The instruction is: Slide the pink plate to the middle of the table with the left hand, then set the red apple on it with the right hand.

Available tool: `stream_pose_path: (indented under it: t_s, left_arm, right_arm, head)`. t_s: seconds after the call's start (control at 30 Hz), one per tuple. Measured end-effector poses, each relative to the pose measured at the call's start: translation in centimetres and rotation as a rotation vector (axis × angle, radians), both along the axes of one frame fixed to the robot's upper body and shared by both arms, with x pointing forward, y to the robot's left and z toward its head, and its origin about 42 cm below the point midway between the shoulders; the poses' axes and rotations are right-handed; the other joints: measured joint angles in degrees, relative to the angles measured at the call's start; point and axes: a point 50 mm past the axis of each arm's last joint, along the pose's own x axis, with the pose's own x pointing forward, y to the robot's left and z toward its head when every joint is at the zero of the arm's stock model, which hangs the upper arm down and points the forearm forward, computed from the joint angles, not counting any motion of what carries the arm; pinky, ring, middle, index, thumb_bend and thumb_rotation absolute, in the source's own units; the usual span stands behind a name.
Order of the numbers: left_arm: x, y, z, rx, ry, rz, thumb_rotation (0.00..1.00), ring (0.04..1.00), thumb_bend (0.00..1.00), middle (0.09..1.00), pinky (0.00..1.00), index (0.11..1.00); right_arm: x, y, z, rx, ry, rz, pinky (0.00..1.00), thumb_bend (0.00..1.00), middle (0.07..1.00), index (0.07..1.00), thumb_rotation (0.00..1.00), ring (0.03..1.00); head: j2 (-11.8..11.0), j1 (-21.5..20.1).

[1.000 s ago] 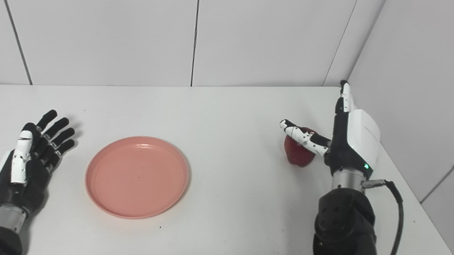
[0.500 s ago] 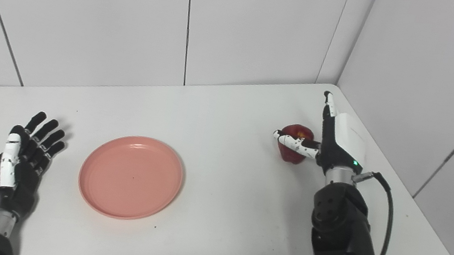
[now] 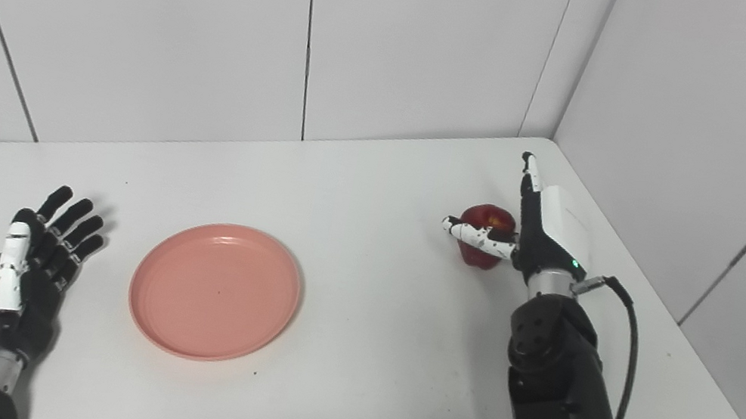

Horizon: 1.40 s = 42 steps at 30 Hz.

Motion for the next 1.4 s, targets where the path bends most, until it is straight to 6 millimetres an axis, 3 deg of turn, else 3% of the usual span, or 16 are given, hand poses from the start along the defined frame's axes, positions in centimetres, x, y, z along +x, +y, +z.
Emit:
stream_pose_path:
  t_s: [0.37, 1.07, 1.4]
  left_arm:
    - [-0.2, 0.1, 0.0, 0.001, 0.001, 0.002, 1.00, 0.857, 0.38, 0.874, 0.87, 0.874]
    - [-0.3, 0.1, 0.1, 0.001, 0.004, 0.004, 1.00, 0.853, 0.38, 0.867, 0.86, 0.862]
    - [-0.4, 0.1, 0.1, 0.002, 0.007, 0.003, 1.00, 0.851, 0.39, 0.867, 0.86, 0.860]
  right_arm:
    - [0.4, 0.1, -0.1, 0.014, 0.054, 0.039, 0.78, 1.00, 0.963, 0.993, 0.44, 0.915]
    - [1.0, -1.0, -0.8, 0.000, 0.133, 0.026, 0.76, 1.00, 0.953, 0.970, 0.31, 0.890]
    - [1.1, -1.6, -1.0, -0.001, 0.142, 0.012, 0.77, 1.00, 0.920, 0.936, 0.31, 0.878]
  head:
    - [0.62, 0.09]
    - [1.14, 0.62]
    - [1.49, 0.79]
